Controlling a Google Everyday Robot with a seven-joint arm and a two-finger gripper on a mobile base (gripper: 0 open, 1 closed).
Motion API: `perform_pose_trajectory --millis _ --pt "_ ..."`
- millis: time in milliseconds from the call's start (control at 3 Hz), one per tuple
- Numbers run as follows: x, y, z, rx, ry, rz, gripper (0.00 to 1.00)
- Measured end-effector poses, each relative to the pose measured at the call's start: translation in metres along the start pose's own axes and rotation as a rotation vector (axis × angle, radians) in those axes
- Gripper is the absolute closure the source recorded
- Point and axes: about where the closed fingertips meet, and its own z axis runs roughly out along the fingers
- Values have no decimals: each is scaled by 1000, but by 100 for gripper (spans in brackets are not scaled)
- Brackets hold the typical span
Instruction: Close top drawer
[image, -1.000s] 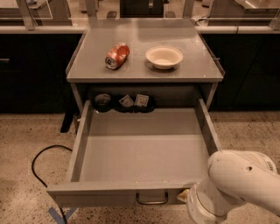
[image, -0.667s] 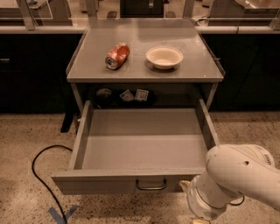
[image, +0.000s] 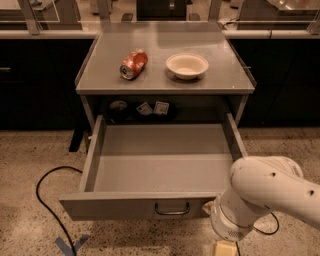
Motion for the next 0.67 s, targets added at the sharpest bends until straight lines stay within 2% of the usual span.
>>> perform_pose_trajectory --millis 333,667 --pt "-24 -66 -3 6 -18 -13 0" --pt "-23 -69 -3 5 -18 -12 0"
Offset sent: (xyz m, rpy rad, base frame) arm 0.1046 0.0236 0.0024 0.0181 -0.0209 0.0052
